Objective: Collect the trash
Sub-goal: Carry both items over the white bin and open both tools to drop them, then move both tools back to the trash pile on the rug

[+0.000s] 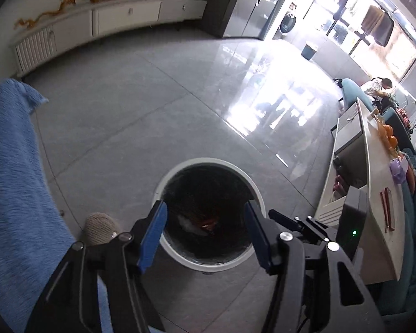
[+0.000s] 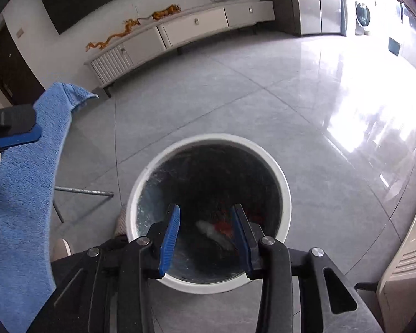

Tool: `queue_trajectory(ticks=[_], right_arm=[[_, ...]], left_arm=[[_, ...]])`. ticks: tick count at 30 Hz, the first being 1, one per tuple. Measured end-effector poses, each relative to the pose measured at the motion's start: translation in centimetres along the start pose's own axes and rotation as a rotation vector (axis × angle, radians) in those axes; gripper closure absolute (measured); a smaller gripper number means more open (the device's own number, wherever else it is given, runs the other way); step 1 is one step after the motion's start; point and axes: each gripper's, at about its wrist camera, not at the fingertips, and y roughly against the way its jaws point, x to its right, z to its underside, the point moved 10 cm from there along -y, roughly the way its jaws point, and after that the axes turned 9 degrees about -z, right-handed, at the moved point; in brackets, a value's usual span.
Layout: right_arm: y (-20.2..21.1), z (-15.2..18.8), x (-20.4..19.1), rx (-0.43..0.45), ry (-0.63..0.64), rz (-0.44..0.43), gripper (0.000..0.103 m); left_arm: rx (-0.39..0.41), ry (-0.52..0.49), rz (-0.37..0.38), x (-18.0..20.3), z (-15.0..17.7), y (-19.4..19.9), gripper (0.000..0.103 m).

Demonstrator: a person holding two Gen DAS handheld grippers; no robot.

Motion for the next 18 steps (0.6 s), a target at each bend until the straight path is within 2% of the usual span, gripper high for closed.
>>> queue_trajectory(ticks=[5,9,13,18], right_arm=[[3.0,-2.1,-4.1,0.075,0.063,-0.022,0.067],[6.2,-4.2,-9.1,0.145,0.152,-0.056,0.067],[8.9,-5.6,-14.5,0.202,0.233,-0.099,0.066],[11.3,-6.3,-22.7,0.244,0.353,-0.175,0.065]], left_arm=[[0.155,-0.001,-0.07,-2.4,-0.2,7.0,0.047],[0.271,0.014,-0.129,-5.0,0.5,13.1,0.047],[0.344,0.068,-0.164,-8.7,2.4,18.4,0.047],[0.416,0.164,-0.222,-15.5,6.6,23.9,0.045]])
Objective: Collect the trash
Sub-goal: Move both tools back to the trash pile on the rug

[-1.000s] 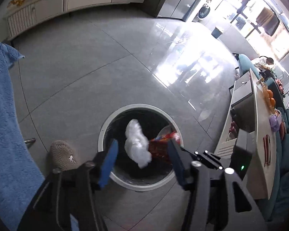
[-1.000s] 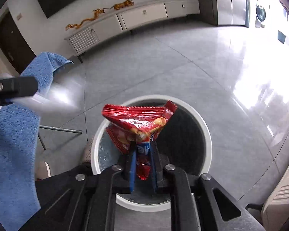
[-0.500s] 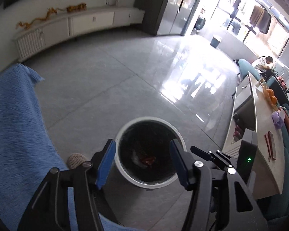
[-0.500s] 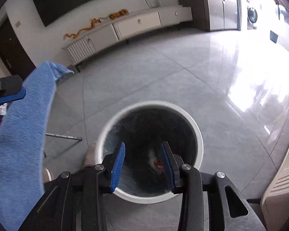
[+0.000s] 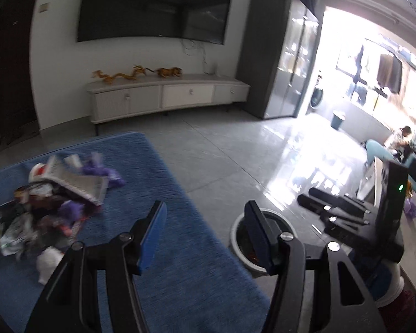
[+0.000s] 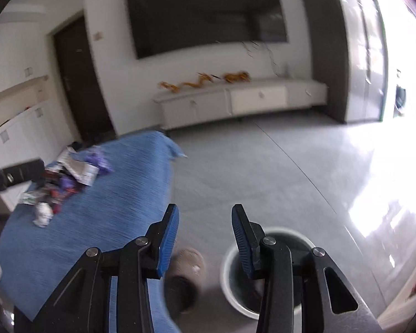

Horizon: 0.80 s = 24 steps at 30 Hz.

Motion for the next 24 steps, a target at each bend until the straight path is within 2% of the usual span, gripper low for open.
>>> queue_trajectory(ticks=[3,6,10,14,17,24], right_arm=[[-0.7,-1.8,-5.0,0.007,0.063,-0.074,0.063],[-2.6,-2.9,-9.0,-0.009,0.128,-0.128,0.06],[-6.5,-3.3,-13.4,-0.057,0.21,-0.197,0.059],[-11.5,-3.7,-17.5,-0.108,0.312,-0.255,0.049],[-15.1,-3.7,-19.6,-0.138,0.37,-0.289,0.049],[-21.8,-4.1,-22.8,-0.188,0.462,-0.333,0.044]], left_arm=[[0.015,0.047,-0.075,-5.9,1.6,2.0,0.04],[0.007,0.105,-0.129,-11.1,3.9,3.0,0.039],[-0.024,0.198,-0.157,-16.6,7.2,2.8,0.039],[-0.076,0.292,-0.144,-19.6,8.9,1.0,0.039],[-0.113,0.335,-0.143,-21.0,10.1,-1.0,0.039],[-0.204,0.363,-0.156,-22.7,12.1,-5.8,0.039]])
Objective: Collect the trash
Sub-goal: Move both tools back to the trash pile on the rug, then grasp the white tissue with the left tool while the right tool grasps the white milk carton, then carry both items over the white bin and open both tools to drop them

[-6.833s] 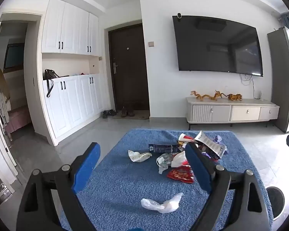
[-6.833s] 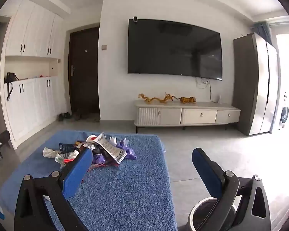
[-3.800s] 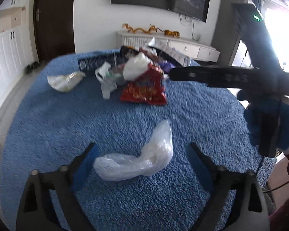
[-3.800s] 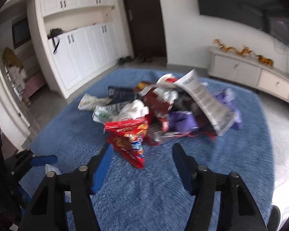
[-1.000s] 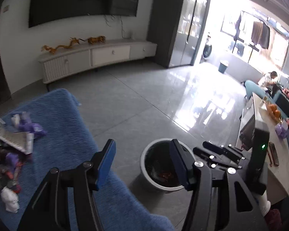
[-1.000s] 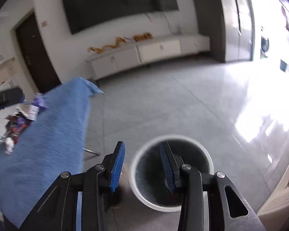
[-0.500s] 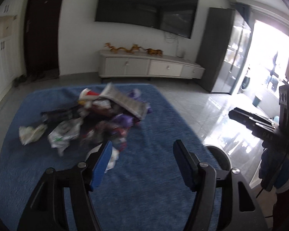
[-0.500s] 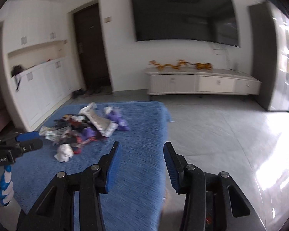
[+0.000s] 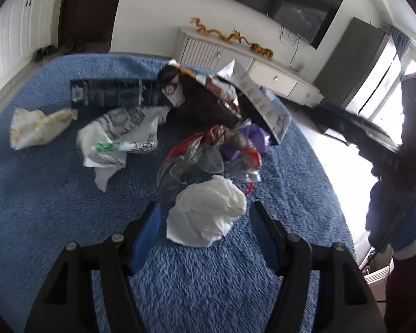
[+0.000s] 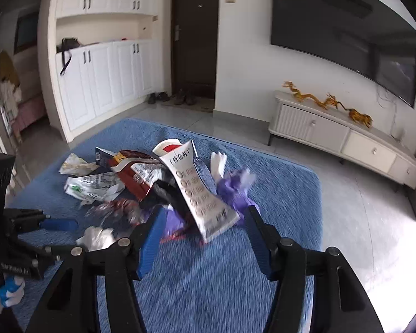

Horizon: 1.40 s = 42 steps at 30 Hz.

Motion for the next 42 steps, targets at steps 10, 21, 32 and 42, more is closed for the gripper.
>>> queue_trajectory(ticks=[10,21,32,42], right_arm=[[-8.6,-0.1,0.7,-0.135,0.085,-0.015,0.039],[-4.4,0.0,1.0,-0.032,0.0,-0.037,0.07],[10.5,1.9,2.5,0.171,-0.122,-0.018,0.07],[21.1,18.1,14.3,0.114,-0.428,0.249,0.07]], left_arm=[[-0.026,-0.03,0.008,0.9,0.0,-1.9,0.052],[-0.003,-0.047,0.051,2.2,1.7,1.8,0.087],[0.089,-0.14,0.078,7.3,1.3,8.3,0.089],[0.009,-0.416,0.243,25.0,2.4,5.4,0.089]])
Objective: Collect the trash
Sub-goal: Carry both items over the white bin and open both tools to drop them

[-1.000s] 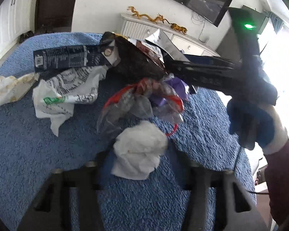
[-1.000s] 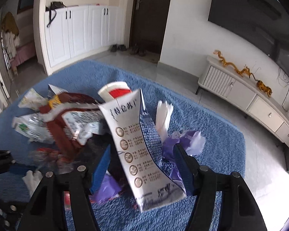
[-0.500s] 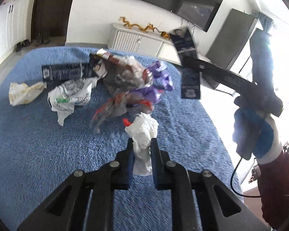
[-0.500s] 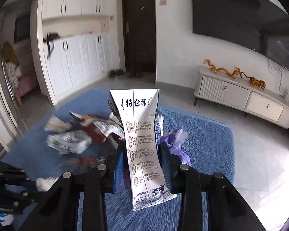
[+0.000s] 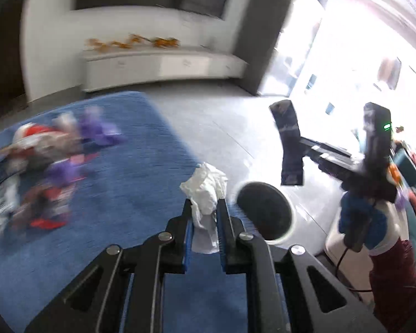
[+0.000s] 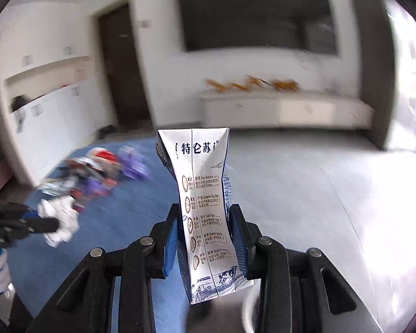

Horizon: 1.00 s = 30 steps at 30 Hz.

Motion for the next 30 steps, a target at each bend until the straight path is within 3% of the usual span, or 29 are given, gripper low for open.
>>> queue_trajectory(ticks=[7,12,17,20,23,25,30], right_arm=[[-0.3,8.4,11.4,-0.084,-0.266,0.119,0.07],[-2.0,13.2,17.1,-0.151,-0.409,0.164,0.068],[-2.9,15.5,20.0,-0.188,-0.464,0.204,0.064],[-2.2,16.0,20.7,-0.188,-0.474,0.222,0.061],[-1.3,15.6,20.7,-0.178,-0.474,0.239,0.061],[-0.4,15.9,21.2,-0.167,-0.475,0.249,0.06],[1.9,14.8,20.5,-0.125,-0.461,0.281,0.06]], left_arm=[[-0.158,-0.092,0.122,11.3,-1.8,-9.7,0.089],[-0.277,-0.06,0.149,15.6,-2.2,-17.0,0.086],[-0.362,-0.054,0.173,18.3,-1.8,-21.9,0.085],[-0.394,-0.05,0.197,19.2,-1.0,-23.0,0.083],[-0.405,-0.034,0.215,19.6,-0.8,-23.1,0.067],[-0.404,-0.026,0.227,19.3,-0.8,-22.4,0.048],[-0.372,-0.018,0.234,18.9,-1.3,-20.7,0.045]])
